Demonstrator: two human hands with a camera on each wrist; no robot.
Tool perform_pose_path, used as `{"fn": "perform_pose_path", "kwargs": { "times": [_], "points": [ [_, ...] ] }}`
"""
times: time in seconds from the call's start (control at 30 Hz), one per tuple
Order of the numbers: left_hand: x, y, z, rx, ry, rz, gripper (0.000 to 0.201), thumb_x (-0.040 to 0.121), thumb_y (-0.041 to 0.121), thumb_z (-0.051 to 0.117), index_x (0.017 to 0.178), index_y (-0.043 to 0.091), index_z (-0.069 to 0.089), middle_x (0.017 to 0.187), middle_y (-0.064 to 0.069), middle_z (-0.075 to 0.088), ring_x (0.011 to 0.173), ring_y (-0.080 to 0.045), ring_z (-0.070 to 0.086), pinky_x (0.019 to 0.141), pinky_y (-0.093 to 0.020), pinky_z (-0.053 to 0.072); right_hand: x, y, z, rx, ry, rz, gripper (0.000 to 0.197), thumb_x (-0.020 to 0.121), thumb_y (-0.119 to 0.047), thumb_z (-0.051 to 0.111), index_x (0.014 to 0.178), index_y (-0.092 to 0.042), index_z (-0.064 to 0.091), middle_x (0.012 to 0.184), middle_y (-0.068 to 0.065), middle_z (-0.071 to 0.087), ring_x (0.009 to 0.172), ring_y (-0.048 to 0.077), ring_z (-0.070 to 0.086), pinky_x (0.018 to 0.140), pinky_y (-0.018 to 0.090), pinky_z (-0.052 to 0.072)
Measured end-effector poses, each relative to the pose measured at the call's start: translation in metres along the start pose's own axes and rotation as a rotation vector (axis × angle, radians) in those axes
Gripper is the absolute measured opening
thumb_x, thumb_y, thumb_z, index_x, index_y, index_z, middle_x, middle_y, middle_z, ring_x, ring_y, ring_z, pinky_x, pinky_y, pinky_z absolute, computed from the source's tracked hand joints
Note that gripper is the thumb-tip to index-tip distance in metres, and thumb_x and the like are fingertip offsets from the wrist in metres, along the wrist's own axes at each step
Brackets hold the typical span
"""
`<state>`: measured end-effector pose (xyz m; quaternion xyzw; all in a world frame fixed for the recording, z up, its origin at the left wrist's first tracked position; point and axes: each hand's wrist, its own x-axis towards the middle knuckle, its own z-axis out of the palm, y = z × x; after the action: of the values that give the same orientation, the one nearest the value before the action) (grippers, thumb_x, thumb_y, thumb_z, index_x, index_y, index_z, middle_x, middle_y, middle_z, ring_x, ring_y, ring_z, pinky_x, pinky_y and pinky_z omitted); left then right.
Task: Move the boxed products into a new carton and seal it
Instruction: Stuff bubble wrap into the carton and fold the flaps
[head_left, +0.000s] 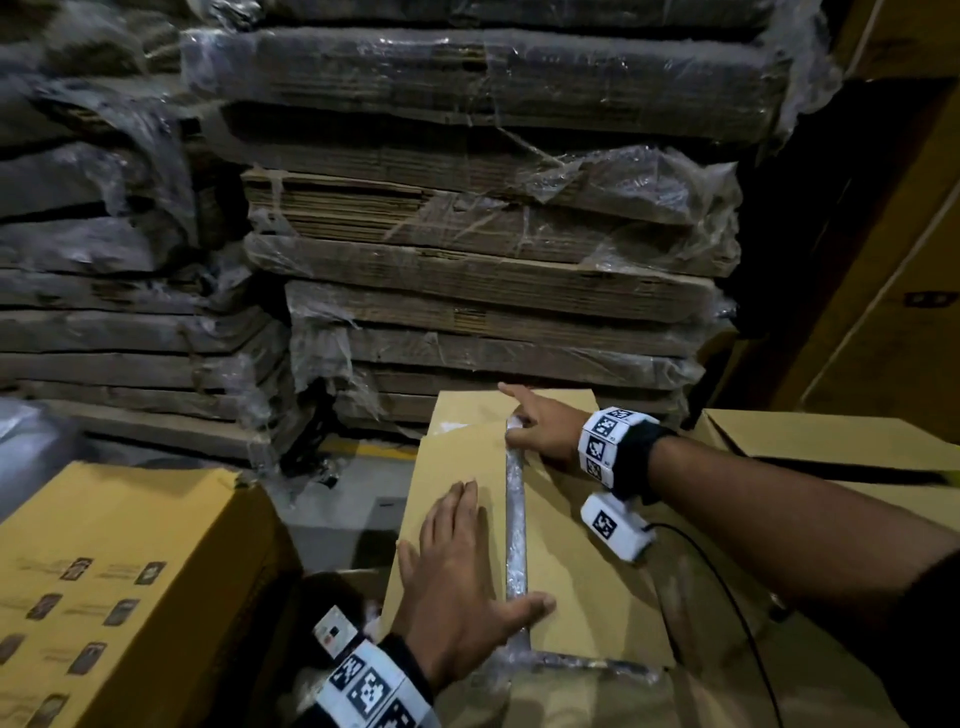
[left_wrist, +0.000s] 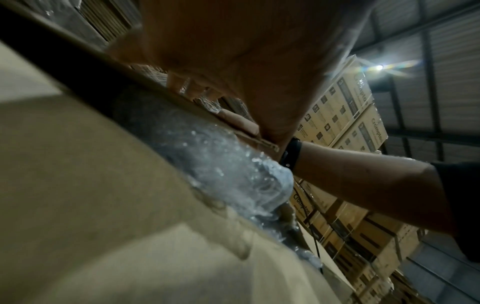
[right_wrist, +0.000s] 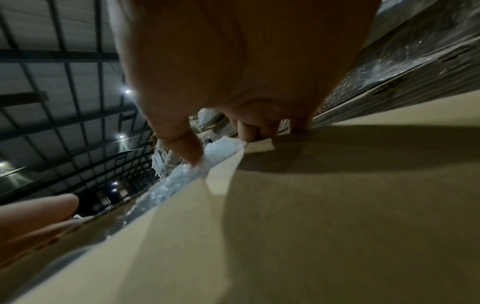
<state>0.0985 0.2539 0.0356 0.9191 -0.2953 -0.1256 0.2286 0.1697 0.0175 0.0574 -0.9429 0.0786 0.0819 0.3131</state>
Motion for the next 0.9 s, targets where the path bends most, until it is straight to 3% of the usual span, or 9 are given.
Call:
{"fn": "perform_pose_path", "kwargs": {
  "times": [0.1,0.17,0.23,0.33,0.47,0.6,0.67,0.8,0.9],
  "points": [
    [-0.002,0.0,0.003,-0.02,-0.006,-0.01,0.136,0.059,0.089,0.058,0.152,0.033,-0.024,0.161,0.014,-0.023,0.15,-0.01,-0.015,0.122,-0.056,0.004,0.004,-0.002,-0.001,0.029,-0.067,0.002,0.027,0.099,-0.019,0.042,0.113,0.0,0.055,0.102,0.012,0.06,0.092,0.023,0.055,0.079,0.024,0.039],
    [-0.003,0.001,0.004,-0.014,-0.011,-0.003,0.135,0.06,0.089,0.057,0.152,0.032,-0.023,0.161,0.015,-0.023,0.149,-0.009,-0.015,0.122,-0.056,0.001,0.006,-0.001,-0.001,0.033,-0.116,0.019,0.026,0.101,-0.015,0.037,0.088,-0.001,0.055,0.09,0.011,0.057,0.081,0.019,0.052,0.076,0.02,0.041],
    [-0.001,0.001,0.004,0.009,-0.024,0.01,0.13,0.064,0.088,0.055,0.154,0.031,-0.019,0.162,0.015,-0.019,0.149,-0.008,-0.014,0.121,-0.056,0.0,0.009,0.0,-0.003,-0.026,-0.145,-0.001,0.024,0.097,-0.013,0.043,0.102,0.002,0.062,0.106,0.015,0.064,0.091,0.024,0.056,0.086,0.028,0.044],
    [0.001,0.0,0.005,0.052,-0.063,0.049,0.118,0.069,0.088,0.049,0.157,0.031,-0.007,0.163,0.016,-0.013,0.149,-0.005,-0.014,0.119,-0.061,-0.002,0.015,0.0,-0.005,-0.143,-0.183,-0.02,0.022,0.091,-0.009,0.056,0.109,0.0,0.065,0.108,0.013,0.068,0.089,0.02,0.058,0.077,0.029,0.045],
    [0.001,0.001,0.004,0.13,-0.123,0.086,0.107,0.076,0.087,0.039,0.157,0.032,-0.007,0.163,0.014,-0.017,0.149,-0.008,-0.017,0.116,-0.066,-0.005,0.023,0.003,0.005,-0.328,-0.013,0.029,0.04,0.079,-0.024,0.072,0.112,-0.009,0.055,0.108,0.011,0.063,0.097,0.029,0.059,0.081,0.034,0.048],
    [0.002,0.003,0.009,0.207,-0.175,0.11,0.099,0.083,0.083,0.028,0.155,0.03,-0.015,0.161,0.01,-0.026,0.148,-0.011,-0.025,0.113,-0.069,-0.009,0.021,0.0,0.009,-0.492,-0.001,0.12,0.047,0.084,-0.029,0.067,0.115,-0.008,0.039,0.102,0.012,0.06,0.087,0.032,0.059,0.069,0.037,0.05],
    [0.003,0.002,0.01,0.235,-0.185,0.115,0.094,0.087,0.08,0.026,0.155,0.03,-0.016,0.161,0.01,-0.027,0.148,-0.011,-0.026,0.113,-0.069,-0.009,0.02,0.001,0.01,-0.508,-0.021,0.085,0.044,0.088,-0.031,0.061,0.119,-0.007,0.041,0.106,0.013,0.062,0.09,0.032,0.06,0.074,0.039,0.052],
    [0.003,0.0,0.011,0.245,-0.193,0.114,0.089,0.089,0.078,0.022,0.155,0.032,-0.016,0.161,0.011,-0.025,0.148,-0.01,-0.025,0.114,-0.068,-0.008,0.01,0.012,-0.005,-0.262,-0.014,0.053,0.027,0.09,-0.033,0.06,0.11,-0.014,0.061,0.1,0.001,0.061,0.094,0.021,0.058,0.078,0.028,0.044],
    [0.003,0.0,0.012,0.267,-0.189,0.111,0.087,0.09,0.077,0.019,0.155,0.031,-0.016,0.161,0.011,-0.025,0.148,-0.01,-0.024,0.114,-0.067,-0.008,0.001,0.029,-0.023,0.156,0.076,-0.011,0.018,0.093,-0.03,0.061,0.097,-0.014,0.069,0.094,-0.002,0.069,0.09,0.013,0.063,0.08,0.025,0.047]
  ]
}}
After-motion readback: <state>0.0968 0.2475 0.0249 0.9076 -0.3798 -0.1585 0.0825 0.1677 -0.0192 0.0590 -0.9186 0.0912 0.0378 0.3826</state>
